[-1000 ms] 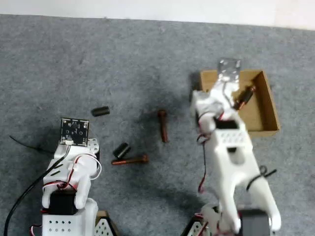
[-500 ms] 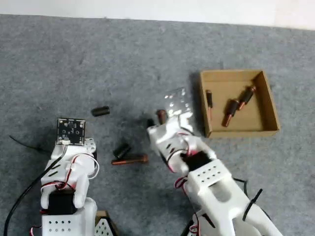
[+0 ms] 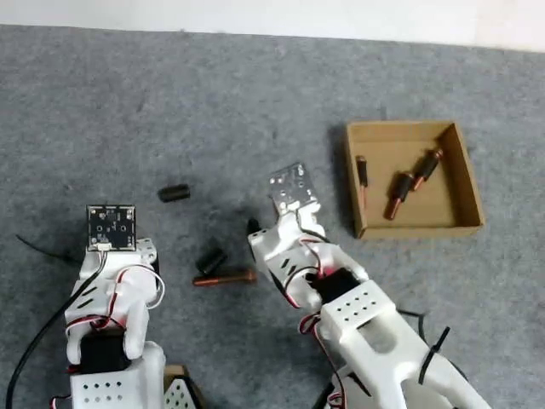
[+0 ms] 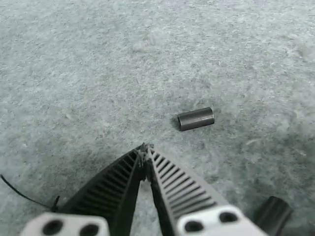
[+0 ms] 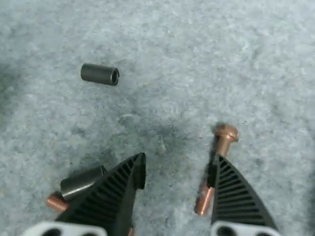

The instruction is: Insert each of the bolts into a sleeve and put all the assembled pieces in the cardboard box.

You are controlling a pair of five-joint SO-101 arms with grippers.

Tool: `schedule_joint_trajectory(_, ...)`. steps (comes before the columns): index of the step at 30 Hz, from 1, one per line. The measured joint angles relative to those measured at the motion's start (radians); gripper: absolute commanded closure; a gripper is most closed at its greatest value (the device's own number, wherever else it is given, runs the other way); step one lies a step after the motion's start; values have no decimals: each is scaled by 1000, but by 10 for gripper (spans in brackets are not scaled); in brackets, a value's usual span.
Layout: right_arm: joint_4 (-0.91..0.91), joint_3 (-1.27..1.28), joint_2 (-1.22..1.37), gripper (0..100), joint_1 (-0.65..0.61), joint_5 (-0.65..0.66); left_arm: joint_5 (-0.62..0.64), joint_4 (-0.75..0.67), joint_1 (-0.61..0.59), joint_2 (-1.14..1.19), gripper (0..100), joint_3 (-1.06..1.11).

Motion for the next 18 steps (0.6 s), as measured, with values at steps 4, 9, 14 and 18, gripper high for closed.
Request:
schedule_joint_trajectory(4,0,0,0,815,-2,11,0,0,-11,0,994,0)
schedule_joint_trajectory(9,35,0,0,815,-8,115,34,0,-75,0,994,0)
schedule_joint_trajectory(14,126,-104,15,815,-57,282,58,-28,-123,0,994,0)
schedule_joint_trajectory(18,135,-293,153,815,-97,302,61,-31,-158,0,994,0)
